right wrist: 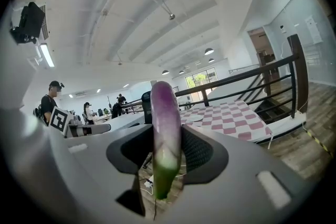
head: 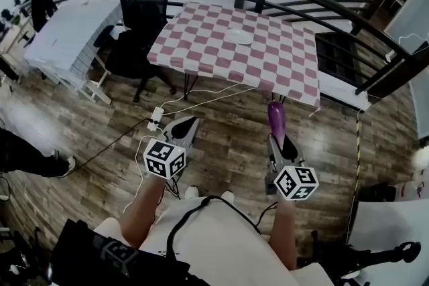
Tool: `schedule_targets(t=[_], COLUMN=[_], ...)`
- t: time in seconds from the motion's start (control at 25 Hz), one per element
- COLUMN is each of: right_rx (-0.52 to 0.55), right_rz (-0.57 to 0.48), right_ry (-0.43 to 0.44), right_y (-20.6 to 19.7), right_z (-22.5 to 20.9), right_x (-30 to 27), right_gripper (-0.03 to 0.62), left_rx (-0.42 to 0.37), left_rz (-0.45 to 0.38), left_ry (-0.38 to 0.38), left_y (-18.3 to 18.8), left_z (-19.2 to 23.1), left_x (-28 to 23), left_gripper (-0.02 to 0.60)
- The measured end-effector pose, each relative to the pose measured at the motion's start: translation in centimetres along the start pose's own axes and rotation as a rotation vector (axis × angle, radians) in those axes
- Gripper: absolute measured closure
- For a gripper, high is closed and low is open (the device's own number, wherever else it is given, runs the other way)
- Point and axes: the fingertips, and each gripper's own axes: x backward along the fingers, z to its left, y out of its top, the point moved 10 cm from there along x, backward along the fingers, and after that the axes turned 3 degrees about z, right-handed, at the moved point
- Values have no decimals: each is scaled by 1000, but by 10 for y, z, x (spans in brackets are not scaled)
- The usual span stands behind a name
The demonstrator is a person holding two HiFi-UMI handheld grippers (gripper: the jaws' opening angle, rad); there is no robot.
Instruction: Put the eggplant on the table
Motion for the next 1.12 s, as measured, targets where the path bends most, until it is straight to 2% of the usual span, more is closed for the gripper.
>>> schedule_targets(t=[0.56,1.12], right_rx=[-13,3], right_rz=[21,57], right_ry=[14,81], right_y=[-3,-10], right_z=[-48,-82], right_x=[23,46], right_gripper=[419,419], left_rx=[-7,-20], left_rz=[12,30], left_ry=[7,63], left_y=[-7,-16], left_z=[-43,-93], left_x=[-26,-33], left_gripper=[577,577])
